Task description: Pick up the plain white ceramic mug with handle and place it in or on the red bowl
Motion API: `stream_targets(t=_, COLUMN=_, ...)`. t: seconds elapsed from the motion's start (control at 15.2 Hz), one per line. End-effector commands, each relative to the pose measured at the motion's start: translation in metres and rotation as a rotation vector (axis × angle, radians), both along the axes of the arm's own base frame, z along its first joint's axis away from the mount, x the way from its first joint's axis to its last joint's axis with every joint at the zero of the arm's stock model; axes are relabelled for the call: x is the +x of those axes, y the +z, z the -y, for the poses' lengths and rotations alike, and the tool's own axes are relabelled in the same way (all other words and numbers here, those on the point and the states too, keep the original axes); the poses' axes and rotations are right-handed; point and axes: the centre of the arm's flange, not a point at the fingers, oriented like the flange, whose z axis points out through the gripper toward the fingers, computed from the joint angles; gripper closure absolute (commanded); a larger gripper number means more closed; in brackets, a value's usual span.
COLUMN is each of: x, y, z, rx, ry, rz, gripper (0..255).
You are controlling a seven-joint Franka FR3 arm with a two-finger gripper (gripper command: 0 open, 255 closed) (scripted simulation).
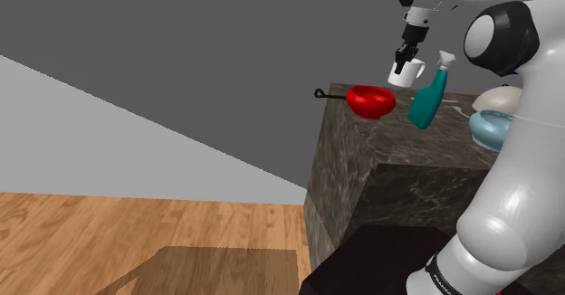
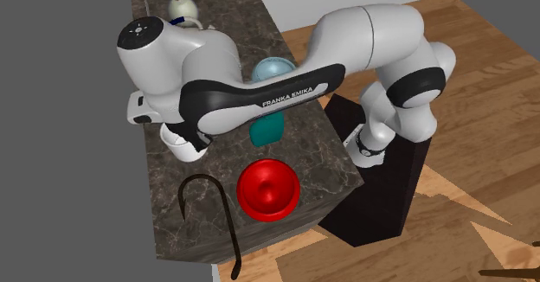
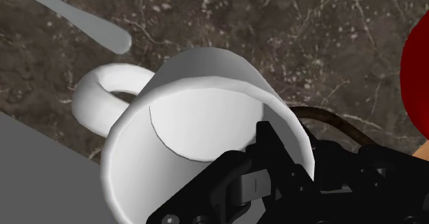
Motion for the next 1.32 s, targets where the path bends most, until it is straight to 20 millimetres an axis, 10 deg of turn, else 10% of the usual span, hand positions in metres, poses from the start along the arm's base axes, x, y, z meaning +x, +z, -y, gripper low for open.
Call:
stream_targets(t=0.0, x=0.000, y=0.011, z=0.000, rx=0.000, ry=0.000, rz=0.000, gripper=255)
stream_targets(t=1.25, x=-0.002, y=0.105, z=-0.013, rx=0.000, ry=0.000, rz=0.000, gripper=255)
